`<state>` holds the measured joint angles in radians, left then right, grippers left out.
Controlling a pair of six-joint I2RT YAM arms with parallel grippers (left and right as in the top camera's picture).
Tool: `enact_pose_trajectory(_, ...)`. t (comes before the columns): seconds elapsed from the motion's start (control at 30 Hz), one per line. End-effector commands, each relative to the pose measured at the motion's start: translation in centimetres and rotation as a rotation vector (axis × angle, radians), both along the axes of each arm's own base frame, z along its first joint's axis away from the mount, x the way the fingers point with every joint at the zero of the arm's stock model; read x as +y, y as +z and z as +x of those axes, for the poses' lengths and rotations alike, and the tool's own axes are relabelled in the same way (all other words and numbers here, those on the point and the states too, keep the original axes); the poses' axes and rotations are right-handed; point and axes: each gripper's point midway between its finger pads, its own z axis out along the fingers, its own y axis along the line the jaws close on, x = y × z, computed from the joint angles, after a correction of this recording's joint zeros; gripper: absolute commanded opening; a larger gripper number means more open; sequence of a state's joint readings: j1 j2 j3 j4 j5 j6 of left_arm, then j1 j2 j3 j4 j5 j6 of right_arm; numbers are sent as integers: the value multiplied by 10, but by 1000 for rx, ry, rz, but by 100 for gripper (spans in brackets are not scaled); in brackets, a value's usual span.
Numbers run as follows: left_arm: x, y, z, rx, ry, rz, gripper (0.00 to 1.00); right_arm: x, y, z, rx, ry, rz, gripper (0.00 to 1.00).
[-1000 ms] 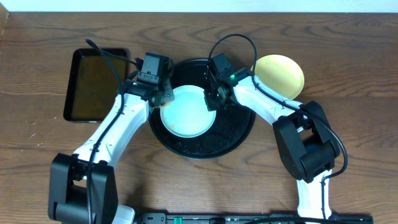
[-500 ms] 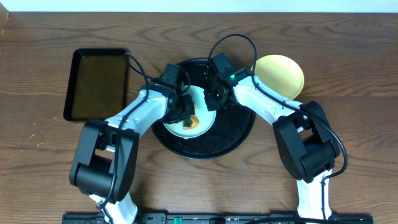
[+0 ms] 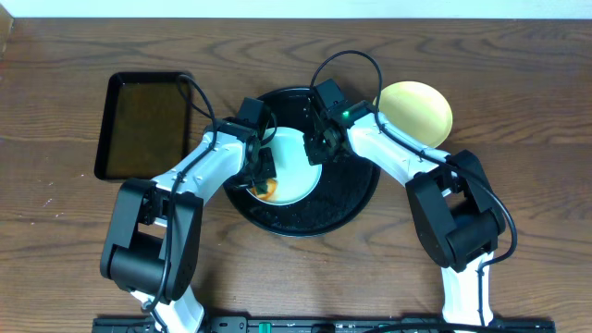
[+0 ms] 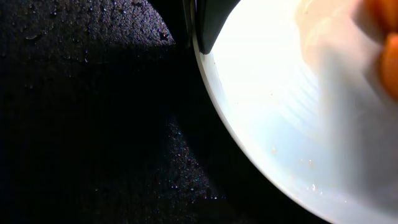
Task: Clean dirty plates on tray and stack at the side
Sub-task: 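Keep rubbing the sponge around the green plate's rim and center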
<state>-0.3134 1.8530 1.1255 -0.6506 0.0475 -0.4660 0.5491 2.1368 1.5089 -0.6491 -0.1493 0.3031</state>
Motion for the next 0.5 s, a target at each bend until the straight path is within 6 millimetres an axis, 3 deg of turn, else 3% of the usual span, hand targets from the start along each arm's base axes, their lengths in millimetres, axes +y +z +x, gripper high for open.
enact_pose_trajectory(0.0,56,-4,9,-51,27,284,7,-8,-12,0,3,-3,-50,1)
enact_pose_trajectory(0.17,68,6,36,-174,30,374,8,-8,-12,0,4,-3,-50,1)
enact_pose_trajectory(0.47,63,29,70,-323,16,372,8,-8,-12,-1,7,-3,-52,1)
